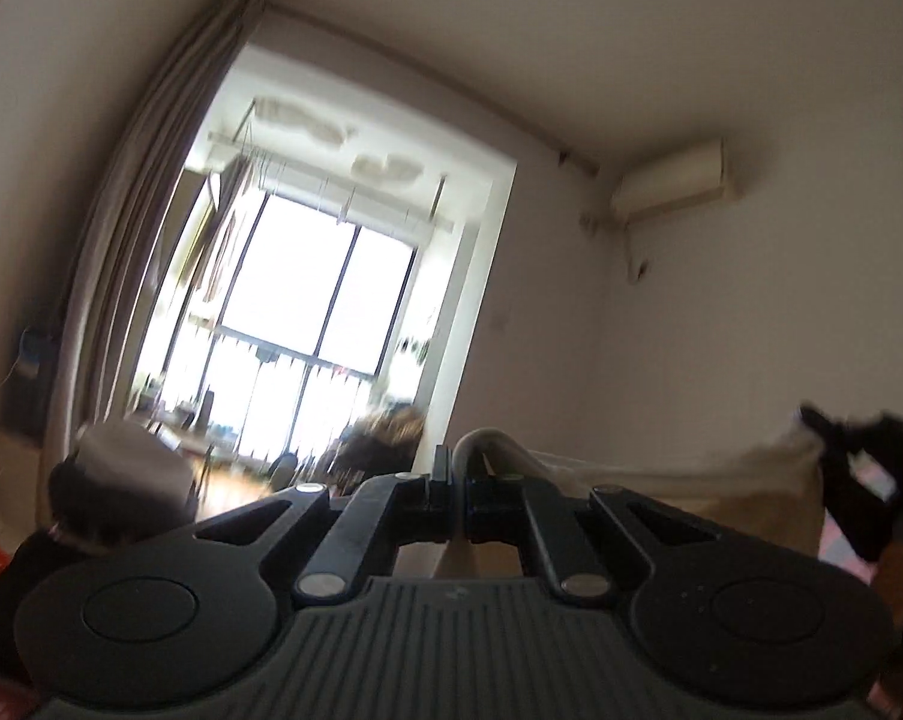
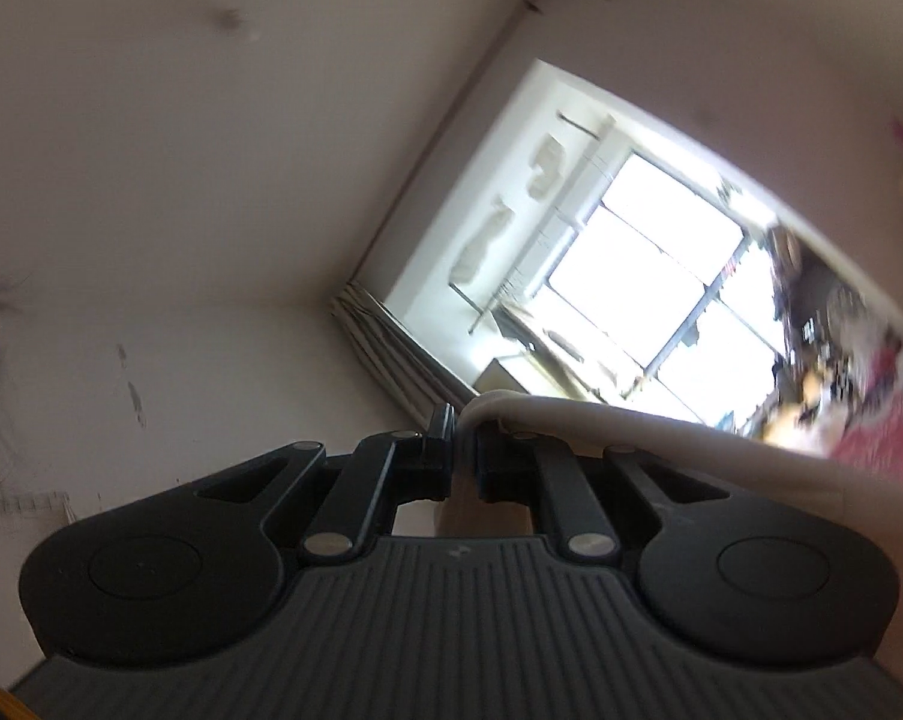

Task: Fold clothes
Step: 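Raise the sweatshirt high with both grippers to shake it out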

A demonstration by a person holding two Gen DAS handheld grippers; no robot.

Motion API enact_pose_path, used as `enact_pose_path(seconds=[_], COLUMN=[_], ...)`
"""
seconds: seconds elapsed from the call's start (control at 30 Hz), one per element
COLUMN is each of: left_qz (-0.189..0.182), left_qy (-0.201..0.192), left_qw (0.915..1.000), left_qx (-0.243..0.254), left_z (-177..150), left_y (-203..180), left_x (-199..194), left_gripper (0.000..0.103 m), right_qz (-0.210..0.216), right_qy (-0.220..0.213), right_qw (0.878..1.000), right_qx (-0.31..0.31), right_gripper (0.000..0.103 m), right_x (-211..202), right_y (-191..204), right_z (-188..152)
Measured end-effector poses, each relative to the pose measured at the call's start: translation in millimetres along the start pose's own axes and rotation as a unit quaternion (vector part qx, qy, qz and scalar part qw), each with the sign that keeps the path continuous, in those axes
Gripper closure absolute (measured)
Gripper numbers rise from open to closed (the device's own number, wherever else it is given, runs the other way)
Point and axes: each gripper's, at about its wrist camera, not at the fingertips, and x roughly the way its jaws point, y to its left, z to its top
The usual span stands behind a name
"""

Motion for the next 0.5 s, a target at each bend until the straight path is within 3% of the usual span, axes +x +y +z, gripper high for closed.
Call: enact_pose_path(seconds=[0.2,0.5], left_qz=[-0.034,-0.088], left_qy=[-0.074,-0.164], left_qw=[0.9966,0.9817], left_qx=[0.005,0.04], left_z=[51,98], left_y=[-34,-94], left_x=[-8,-2], left_gripper=[0.099,0.099], right_qz=[0.024,0.069], right_qy=[-0.02,-0.059], right_qw=[0.998,0.986], right_qx=[-0.061,-0.14], right_gripper=[0.097,0.097], right_x=[-7,-19], right_y=[45,99], right_z=[27,82])
